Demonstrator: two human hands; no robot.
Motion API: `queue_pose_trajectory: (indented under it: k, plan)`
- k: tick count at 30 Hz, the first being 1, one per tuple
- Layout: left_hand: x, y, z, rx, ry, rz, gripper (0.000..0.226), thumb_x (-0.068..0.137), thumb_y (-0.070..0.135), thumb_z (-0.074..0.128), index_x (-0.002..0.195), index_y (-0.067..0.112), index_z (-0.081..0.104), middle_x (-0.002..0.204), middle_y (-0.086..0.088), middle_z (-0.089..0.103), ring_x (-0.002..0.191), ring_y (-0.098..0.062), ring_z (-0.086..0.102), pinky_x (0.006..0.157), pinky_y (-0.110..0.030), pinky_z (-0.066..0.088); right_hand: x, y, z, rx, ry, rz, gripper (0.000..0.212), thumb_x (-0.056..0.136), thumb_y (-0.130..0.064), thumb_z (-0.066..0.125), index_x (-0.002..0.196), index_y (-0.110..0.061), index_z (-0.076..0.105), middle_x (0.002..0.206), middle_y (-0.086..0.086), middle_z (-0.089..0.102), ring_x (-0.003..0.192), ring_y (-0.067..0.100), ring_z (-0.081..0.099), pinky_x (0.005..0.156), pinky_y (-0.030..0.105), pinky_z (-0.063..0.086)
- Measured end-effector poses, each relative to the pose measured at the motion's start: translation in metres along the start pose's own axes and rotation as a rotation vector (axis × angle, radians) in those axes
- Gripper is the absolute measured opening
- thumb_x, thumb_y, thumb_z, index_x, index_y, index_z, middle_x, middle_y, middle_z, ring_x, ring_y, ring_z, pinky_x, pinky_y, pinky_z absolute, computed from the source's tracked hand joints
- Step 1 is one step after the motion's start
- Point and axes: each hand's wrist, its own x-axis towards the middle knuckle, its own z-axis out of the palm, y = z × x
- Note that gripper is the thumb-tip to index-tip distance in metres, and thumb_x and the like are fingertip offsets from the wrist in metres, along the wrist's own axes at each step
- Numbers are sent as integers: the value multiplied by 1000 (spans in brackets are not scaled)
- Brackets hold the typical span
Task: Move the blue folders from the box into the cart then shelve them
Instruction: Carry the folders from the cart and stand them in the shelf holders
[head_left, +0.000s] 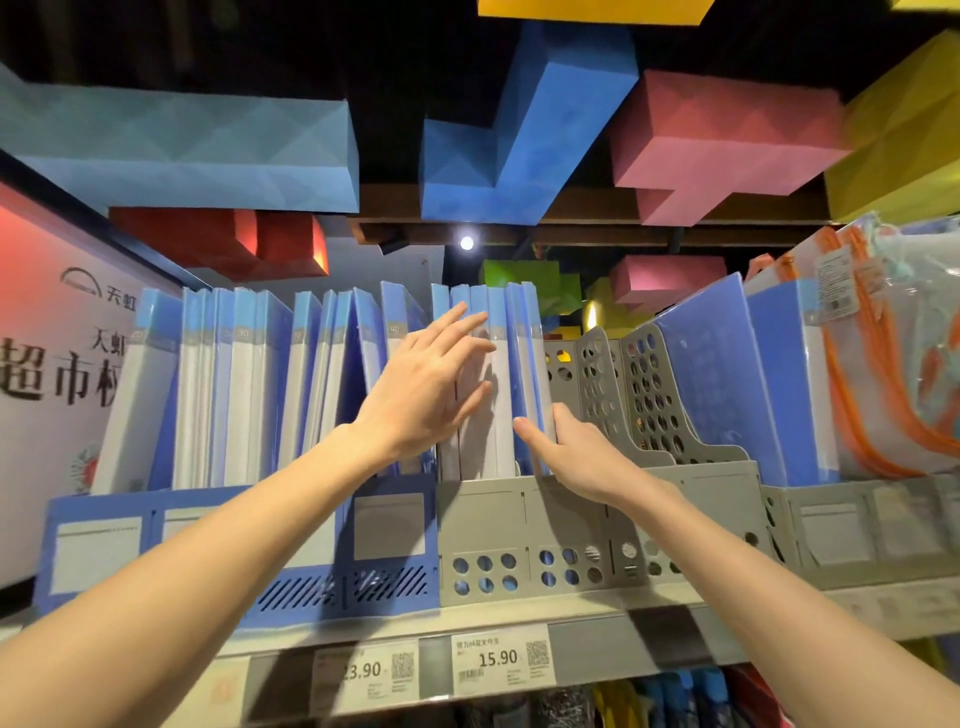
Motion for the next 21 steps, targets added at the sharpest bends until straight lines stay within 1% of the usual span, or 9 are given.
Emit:
queue_pose_trajectory:
  k: [3, 5, 10, 12, 14, 16, 18, 20, 21]
  plan:
    - [-12, 0, -5, -14, 99, -69, 35, 94, 31, 65, 126, 17, 61, 149, -5, 50, 147, -22, 35, 117, -41, 32, 1, -2, 3, 121, 65, -34, 45, 101, -48, 46, 128, -12, 45, 115, 0, 59, 98, 15, 57, 65, 17, 40]
    - [-19, -2, -10, -10, 118, -91, 33, 93, 30, 66, 123, 17, 61, 145, -5, 53, 143, -22, 40, 117, -40, 35, 4, -5, 7, 228, 182, -61, 46, 99, -42, 54, 134, -13, 46, 124, 1, 60, 104, 15, 59, 72, 20, 44]
    - [-36, 0, -31, 9, 124, -101, 29, 91, 24, 69, 118, 16, 63, 141, -6, 56, 139, -24, 43, 115, -38, 32, 8, -28, 18, 342, 448, -82, 44, 96, -35, 61, 134, -15, 50, 123, 2, 61, 109, 18, 60, 88, 31, 49]
    - [-39, -1, -42, 6, 135, -98, 27, 92, 24, 66, 117, 15, 63, 138, -5, 57, 136, -24, 45, 113, -37, 34, 5, -37, 21, 297, 507, -83, 45, 97, -29, 60, 137, -13, 48, 129, 4, 56, 117, 21, 55, 98, 34, 45]
    - [-43, -1, -54, -3, 137, -93, 26, 92, 22, 64, 117, 15, 63, 135, -4, 59, 133, -23, 47, 109, -36, 37, -3, -49, 22, 241, 565, -89, 45, 96, -21, 58, 139, -11, 47, 137, 5, 50, 128, 22, 46, 103, 28, 32]
    - [-51, -4, -67, -28, 152, -101, 24, 92, 20, 63, 115, 14, 63, 129, -3, 61, 127, -21, 51, 105, -35, 41, -11, -66, 23, 193, 638, -117, 43, 94, -15, 57, 136, -9, 48, 138, 6, 49, 129, 21, 42, 104, 26, 28]
    - [-62, -4, -80, -115, 179, -161, 22, 93, 20, 61, 114, 14, 64, 120, 0, 65, 118, -17, 56, 100, -35, 46, -21, -86, 27, 202, 662, -168, 38, 92, -12, 58, 129, -9, 52, 132, 6, 53, 124, 21, 47, 106, 34, 37]
    - [-75, -2, -102, -304, 236, -327, 16, 95, 19, 60, 110, 15, 64, 108, 3, 69, 103, -10, 63, 89, -34, 52, -31, -112, 35, 231, 640, -212, 30, 92, -12, 58, 121, -9, 56, 122, 5, 57, 114, 20, 54, 97, 38, 47]
    - [-81, -2, -113, -408, 268, -417, 13, 96, 19, 60, 107, 15, 65, 101, 4, 71, 94, -7, 66, 83, -34, 55, -37, -125, 38, 239, 636, -230, 25, 92, -12, 57, 117, -9, 58, 116, 4, 58, 109, 20, 56, 90, 33, 48]
